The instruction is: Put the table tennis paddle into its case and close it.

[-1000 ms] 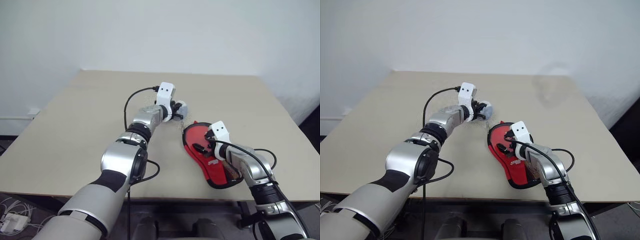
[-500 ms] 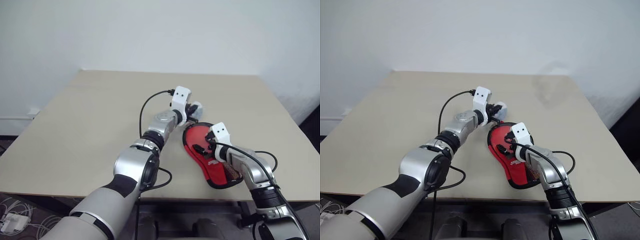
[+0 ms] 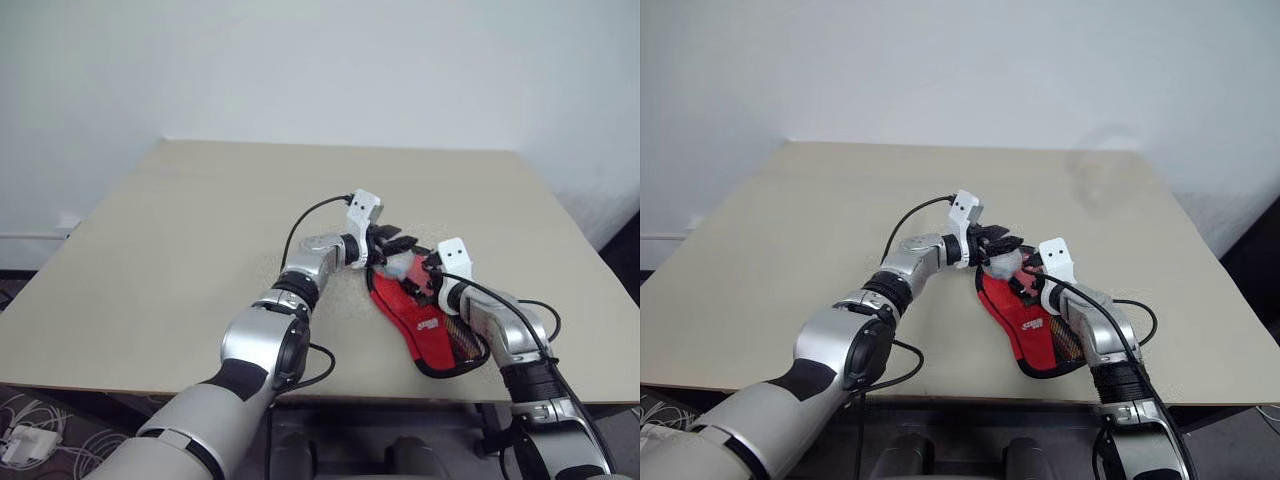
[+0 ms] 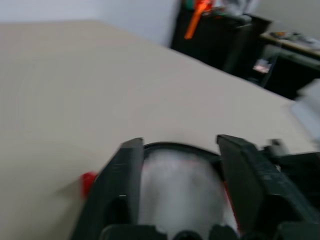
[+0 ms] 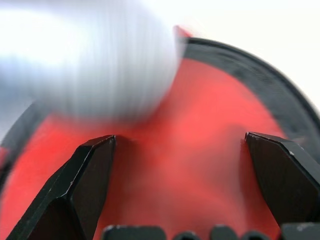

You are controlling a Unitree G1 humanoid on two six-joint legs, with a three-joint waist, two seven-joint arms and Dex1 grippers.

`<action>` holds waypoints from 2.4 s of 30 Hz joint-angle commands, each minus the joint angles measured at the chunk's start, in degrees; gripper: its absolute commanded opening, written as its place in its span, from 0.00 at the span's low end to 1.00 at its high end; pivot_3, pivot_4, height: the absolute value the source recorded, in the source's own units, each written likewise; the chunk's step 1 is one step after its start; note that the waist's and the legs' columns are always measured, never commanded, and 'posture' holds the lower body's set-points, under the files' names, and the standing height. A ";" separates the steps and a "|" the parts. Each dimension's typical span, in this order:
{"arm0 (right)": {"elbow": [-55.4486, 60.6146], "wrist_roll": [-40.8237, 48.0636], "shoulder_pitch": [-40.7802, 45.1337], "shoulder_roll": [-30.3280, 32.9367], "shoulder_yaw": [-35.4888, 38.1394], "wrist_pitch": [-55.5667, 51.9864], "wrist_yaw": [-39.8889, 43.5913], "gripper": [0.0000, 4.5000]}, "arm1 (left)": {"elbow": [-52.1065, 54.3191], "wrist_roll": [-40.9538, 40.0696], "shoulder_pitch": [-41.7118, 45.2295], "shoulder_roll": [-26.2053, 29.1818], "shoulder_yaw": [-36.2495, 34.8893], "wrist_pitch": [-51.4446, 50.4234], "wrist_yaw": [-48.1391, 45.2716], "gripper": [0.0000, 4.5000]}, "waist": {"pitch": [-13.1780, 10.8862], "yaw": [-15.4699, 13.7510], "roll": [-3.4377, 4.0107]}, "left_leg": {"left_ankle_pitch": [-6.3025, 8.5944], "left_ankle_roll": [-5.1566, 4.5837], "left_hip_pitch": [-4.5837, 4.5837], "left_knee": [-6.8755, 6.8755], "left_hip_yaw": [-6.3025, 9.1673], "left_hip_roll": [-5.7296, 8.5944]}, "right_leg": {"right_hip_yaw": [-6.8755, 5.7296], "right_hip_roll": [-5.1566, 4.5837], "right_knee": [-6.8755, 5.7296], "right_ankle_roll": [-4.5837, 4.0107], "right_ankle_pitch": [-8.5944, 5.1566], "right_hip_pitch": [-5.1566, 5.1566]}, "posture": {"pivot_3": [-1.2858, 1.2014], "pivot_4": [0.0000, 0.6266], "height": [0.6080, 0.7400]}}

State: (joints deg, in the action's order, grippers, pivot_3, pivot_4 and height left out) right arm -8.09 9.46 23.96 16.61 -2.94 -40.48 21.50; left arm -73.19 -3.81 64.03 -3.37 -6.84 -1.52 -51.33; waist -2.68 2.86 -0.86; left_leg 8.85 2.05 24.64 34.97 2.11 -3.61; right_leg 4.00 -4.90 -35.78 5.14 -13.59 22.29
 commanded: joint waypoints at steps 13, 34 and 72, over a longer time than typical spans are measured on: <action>-0.96 4.59 1.89 4.66 6.91 -1.09 5.64 1.00 | 24.54 -7.06 -5.40 9.80 3.72 -18.79 -18.25 0.69 | -0.05 0.15 0.11 | 0.00 -0.01 0.03 -0.05 0.00 0.00 | 0.05 0.01 -0.03 0.00 0.00 0.00 | 0.52 0.00 1.00; -7.37 13.45 15.24 5.91 10.98 -5.36 12.74 1.00 | 56.55 0.56 -26.42 7.14 23.88 -26.75 7.32 0.69 | -0.20 0.15 0.64 | -0.17 -0.29 0.01 0.00 -0.02 0.00 | 0.16 0.07 -0.08 -0.01 0.00 0.04 | 0.52 0.00 1.00; -21.90 6.78 23.65 -2.81 6.31 2.40 4.70 0.12 | 42.04 7.96 -23.30 7.79 25.01 -29.92 20.57 0.70 | -0.19 0.18 0.70 | -0.03 -0.06 0.05 -0.03 -0.01 0.02 | 0.16 0.07 -0.10 0.02 0.02 0.09 | 0.52 0.00 1.00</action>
State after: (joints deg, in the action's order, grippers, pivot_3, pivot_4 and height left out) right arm -29.54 17.36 44.50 14.17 1.94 -42.07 28.46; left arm -28.04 1.71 39.96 3.67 17.81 -29.67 -32.88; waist -2.88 3.04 -0.16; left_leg 8.82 2.00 24.69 34.94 2.09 -3.59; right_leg 4.15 -4.83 -35.89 5.19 -13.56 22.38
